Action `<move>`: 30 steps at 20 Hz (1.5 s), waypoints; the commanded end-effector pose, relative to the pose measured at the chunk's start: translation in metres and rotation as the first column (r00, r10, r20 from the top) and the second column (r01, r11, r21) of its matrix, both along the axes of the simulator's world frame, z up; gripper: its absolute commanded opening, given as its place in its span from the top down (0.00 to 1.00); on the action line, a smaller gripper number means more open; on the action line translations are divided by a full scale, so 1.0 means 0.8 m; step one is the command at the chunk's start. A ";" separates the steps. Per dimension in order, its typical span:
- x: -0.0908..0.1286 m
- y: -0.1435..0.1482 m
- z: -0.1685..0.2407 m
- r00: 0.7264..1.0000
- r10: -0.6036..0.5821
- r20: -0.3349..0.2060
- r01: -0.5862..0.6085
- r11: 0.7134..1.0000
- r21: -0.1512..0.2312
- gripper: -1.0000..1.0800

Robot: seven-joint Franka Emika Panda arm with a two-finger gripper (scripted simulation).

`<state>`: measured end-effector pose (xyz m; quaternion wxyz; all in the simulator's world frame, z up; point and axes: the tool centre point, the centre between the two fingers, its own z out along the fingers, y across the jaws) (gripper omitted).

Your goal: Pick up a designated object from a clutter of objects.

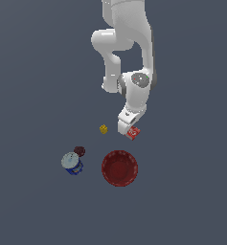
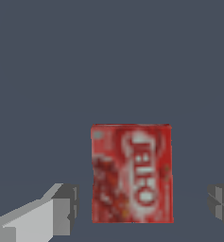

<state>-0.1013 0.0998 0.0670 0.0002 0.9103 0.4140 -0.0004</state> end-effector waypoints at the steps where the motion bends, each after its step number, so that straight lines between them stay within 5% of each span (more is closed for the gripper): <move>1: -0.002 0.001 -0.002 1.000 0.008 0.001 -0.008 1.000 0.001 0.04; 22: -0.003 0.000 -0.061 1.000 0.008 0.000 -0.008 1.000 0.001 0.04; 23: -0.003 0.000 -0.061 1.000 0.008 0.000 -0.008 1.000 0.001 1.00; 30: -0.003 0.000 -0.061 1.000 0.008 0.000 -0.008 1.000 0.001 1.00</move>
